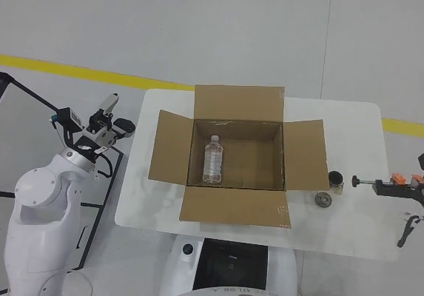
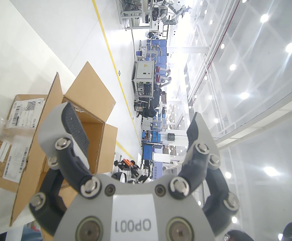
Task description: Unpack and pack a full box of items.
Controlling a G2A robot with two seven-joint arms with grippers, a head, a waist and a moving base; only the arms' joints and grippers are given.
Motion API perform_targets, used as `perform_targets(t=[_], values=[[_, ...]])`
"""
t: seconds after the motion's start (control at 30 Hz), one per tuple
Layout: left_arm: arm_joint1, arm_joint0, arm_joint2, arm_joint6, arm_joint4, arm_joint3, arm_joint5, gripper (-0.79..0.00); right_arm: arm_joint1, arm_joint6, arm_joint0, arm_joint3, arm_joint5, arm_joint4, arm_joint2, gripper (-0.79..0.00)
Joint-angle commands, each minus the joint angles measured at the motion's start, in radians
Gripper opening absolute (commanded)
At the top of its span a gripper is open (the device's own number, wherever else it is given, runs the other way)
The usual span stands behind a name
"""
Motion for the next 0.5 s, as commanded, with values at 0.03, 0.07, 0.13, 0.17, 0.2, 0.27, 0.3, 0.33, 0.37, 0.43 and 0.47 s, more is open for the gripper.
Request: perform_targets(t=[0.03,0.07,0.13,0.17,0.2,0.27,0.3,0.33,0.37,0.43,0.47], values=[[0.000,0.000,0.000,0.000,0.000,0.000,0.000,0.000,0.005,0.016,0.052,-0.002,0.002,-0.004,0.011,-0.785],[0.000,0.000,0.000,0.000,0.000,0.000,0.000,0.000,0.007,0.021,0.065,0.001,0.004,-0.007,0.011,-0.785],[0.000,0.000,0.000,0.000,0.000,0.000,0.000,0.000,0.011,0.031,0.106,-0.003,0.003,-0.019,0.006,-0.785],[0.000,0.000,0.000,0.000,0.000,0.000,0.000,0.000,0.013,0.044,0.115,-0.016,0.005,-0.021,0.009,-0.785],[0.000,0.000,0.000,0.000,0.000,0.000,0.000,0.000,0.014,0.054,0.124,-0.028,0.006,-0.020,0.014,-0.785],[0.000,0.000,0.000,0.000,0.000,0.000,0.000,0.000,0.016,0.064,0.145,-0.039,0.006,-0.012,0.023,-0.785],[0.000,0.000,0.000,0.000,0.000,0.000,0.000,0.000,0.017,0.071,0.155,-0.045,0.002,-0.008,0.027,-0.785],[0.000,0.000,0.000,0.000,0.000,0.000,0.000,0.000,0.019,0.076,0.166,-0.049,0.000,0.000,0.029,-0.785],[0.000,0.000,0.000,0.000,0.000,0.000,0.000,0.000,0.020,0.078,0.179,-0.049,-0.002,0.004,0.028,-0.785],[0.000,0.000,0.000,0.000,0.000,0.000,0.000,0.000,0.023,0.086,0.202,-0.058,-0.007,0.015,0.018,-0.785],[0.000,0.000,0.000,0.000,0.000,0.000,0.000,0.000,0.025,0.094,0.218,-0.072,-0.006,0.025,0.007,-0.785]])
